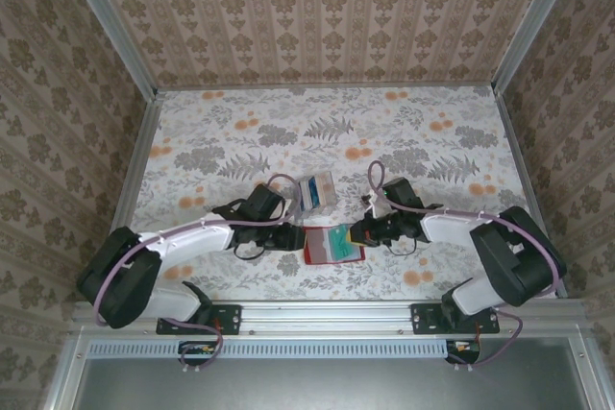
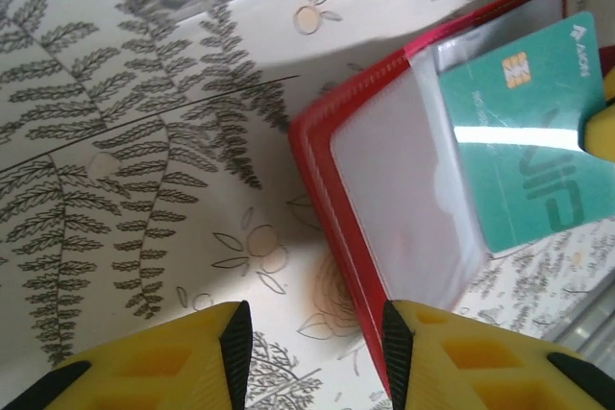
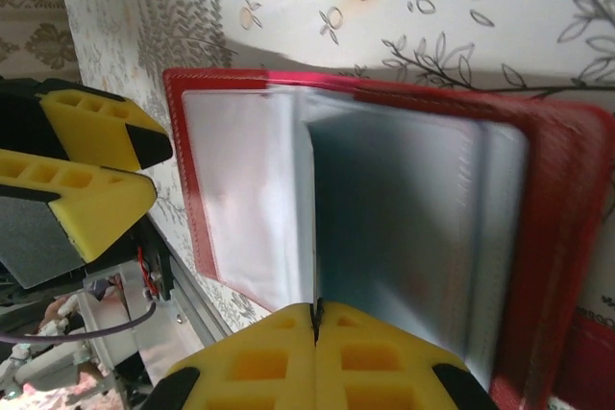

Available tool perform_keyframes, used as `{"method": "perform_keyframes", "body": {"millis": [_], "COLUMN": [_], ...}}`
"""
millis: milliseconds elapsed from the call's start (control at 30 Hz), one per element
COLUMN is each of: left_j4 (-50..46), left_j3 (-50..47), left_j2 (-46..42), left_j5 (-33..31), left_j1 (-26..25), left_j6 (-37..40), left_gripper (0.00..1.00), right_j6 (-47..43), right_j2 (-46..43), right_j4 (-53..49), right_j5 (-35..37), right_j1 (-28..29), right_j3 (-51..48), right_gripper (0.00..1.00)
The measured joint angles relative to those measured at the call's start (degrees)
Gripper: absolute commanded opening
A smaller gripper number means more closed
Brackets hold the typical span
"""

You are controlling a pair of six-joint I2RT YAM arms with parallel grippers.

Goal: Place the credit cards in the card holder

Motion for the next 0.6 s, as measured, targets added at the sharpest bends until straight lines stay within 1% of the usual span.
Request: {"method": "perform_keyframes", "body": {"millis": [133, 200, 300, 400, 467, 600], "left_j4": [-0.2, -0.2, -0.5, -0.6, -0.6, -0.7], "left_j3": [0.5, 0.7, 0.9, 1.1, 1.1, 1.4], "left_j2": [2.3, 2.5, 2.8, 3.5, 4.1, 5.7], "left_j5": [-1.0, -1.4, -2.6, -3.2, -3.8, -4.2], "left_j1": [-0.1, -0.1, -0.3, -0.4, -0.4, -0.3], "left_j6": [-0.3, -0.4, -0.8, -1.2, -1.4, -1.4], "left_gripper": [0.42, 0.39, 0.33, 0.23, 0.19, 0.16], "right_j6": [0.1, 0.3, 0.5, 0.5, 0.7, 1.9], "right_j2": [3.8, 4.7, 4.7, 4.7, 5.2, 7.3], "right_j4": [1.8, 3.1, 4.4, 5.8, 7.0, 10.5], "right_j5": [-2.8, -3.9, -4.5, -4.9, -5.3, -5.6], "right_j1": [0.0, 0.0, 0.0, 0.0, 0.0, 0.0], "right_j3": [0.0, 0.0, 0.0, -0.4, -0.5, -1.1], "right_gripper": [0.00, 0.00, 0.00, 0.00, 0.00, 0.00]}}
